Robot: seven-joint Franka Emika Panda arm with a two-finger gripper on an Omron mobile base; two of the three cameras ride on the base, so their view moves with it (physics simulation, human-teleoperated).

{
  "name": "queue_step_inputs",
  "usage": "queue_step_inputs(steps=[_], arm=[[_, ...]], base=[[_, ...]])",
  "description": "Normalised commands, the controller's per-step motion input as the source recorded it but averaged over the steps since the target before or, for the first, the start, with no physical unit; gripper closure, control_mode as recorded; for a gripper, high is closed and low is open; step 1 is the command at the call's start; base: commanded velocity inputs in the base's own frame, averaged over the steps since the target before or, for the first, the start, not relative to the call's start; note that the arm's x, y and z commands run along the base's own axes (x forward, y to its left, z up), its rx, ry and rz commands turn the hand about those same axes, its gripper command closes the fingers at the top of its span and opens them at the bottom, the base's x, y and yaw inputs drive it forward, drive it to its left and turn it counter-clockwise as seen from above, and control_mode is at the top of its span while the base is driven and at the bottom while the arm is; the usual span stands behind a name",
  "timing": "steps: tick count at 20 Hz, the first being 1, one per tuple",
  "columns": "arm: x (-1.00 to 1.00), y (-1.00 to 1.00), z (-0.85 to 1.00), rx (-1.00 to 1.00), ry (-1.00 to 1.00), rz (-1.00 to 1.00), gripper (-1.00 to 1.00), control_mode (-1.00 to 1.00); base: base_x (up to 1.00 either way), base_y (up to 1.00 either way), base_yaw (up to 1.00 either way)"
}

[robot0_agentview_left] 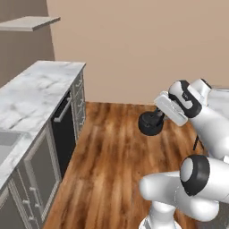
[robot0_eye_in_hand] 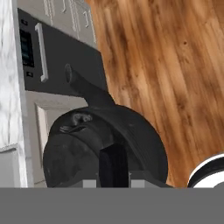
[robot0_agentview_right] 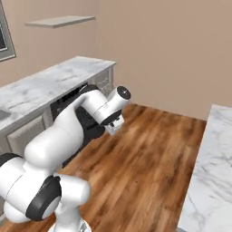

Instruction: The kettle is done boiling. Turn off the stove, then wait for 300 timesteps before moving the kettle to the dining table.

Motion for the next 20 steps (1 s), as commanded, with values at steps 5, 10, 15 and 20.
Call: queue_step_inputs(steps=[5, 10, 15, 20], arm=[[0.0, 0.0, 0.0, 0.0, 0.0, 0.0, 1.0, 1.0], [0.0, 0.0, 0.0, 0.0, 0.0, 0.0, 1.0, 1.0], [0.0, 0.0, 0.0, 0.0, 0.0, 0.0, 1.0, 1.0], [0.0, 0.0, 0.0, 0.0, 0.0, 0.0, 1.0, 1.0]], base=[[0.81, 0.21, -0.39], [0.84, 0.23, -0.38], [0.81, 0.24, -0.38], [0.64, 0.38, -0.38]])
